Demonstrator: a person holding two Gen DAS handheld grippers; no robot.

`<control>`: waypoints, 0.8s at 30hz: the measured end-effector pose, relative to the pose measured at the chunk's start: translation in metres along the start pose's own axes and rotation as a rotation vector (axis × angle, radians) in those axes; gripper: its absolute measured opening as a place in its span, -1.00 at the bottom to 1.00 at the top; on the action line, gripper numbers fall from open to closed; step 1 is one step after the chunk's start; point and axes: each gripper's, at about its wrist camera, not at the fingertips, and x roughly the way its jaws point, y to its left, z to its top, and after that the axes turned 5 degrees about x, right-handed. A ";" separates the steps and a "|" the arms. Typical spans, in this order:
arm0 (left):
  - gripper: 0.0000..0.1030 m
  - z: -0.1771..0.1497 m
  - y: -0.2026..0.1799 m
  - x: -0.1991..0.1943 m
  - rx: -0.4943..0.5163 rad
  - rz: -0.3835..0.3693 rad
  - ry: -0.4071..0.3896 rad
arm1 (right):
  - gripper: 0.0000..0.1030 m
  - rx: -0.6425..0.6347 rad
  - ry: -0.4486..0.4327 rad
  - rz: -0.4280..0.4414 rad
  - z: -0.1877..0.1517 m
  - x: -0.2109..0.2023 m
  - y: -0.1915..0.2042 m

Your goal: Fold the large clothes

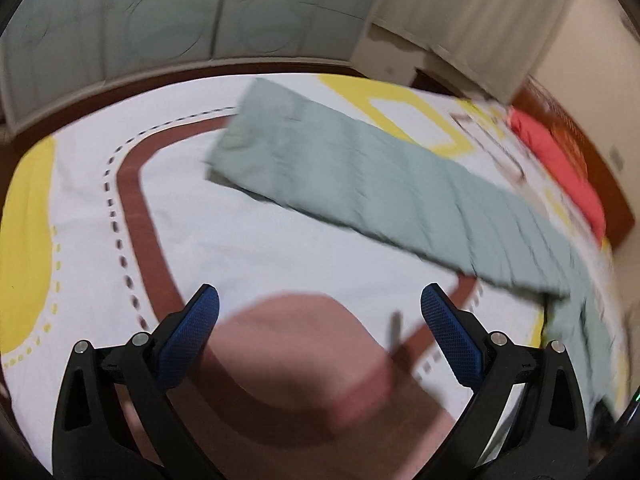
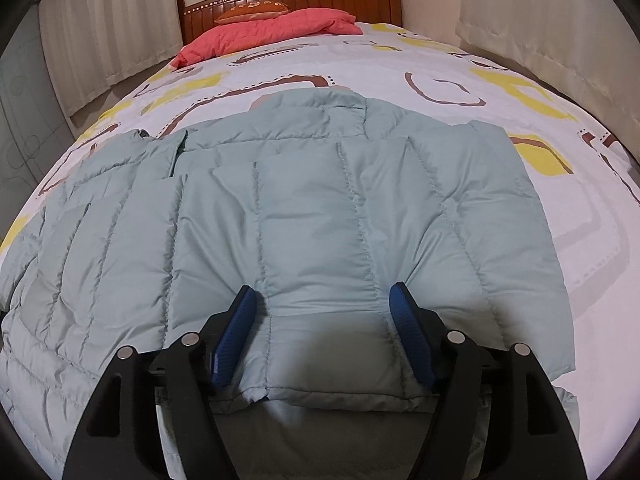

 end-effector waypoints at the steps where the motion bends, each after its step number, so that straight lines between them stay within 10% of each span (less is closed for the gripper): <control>1: 0.96 0.005 0.007 0.001 -0.031 -0.019 -0.017 | 0.34 0.000 0.000 0.001 0.000 0.000 0.000; 14: 0.96 0.040 0.014 0.033 -0.166 0.062 -0.091 | 0.38 0.006 -0.003 0.014 0.000 -0.001 0.000; 24: 0.71 0.041 0.030 0.025 -0.229 -0.030 -0.164 | 0.39 0.007 -0.005 0.015 0.000 -0.001 0.000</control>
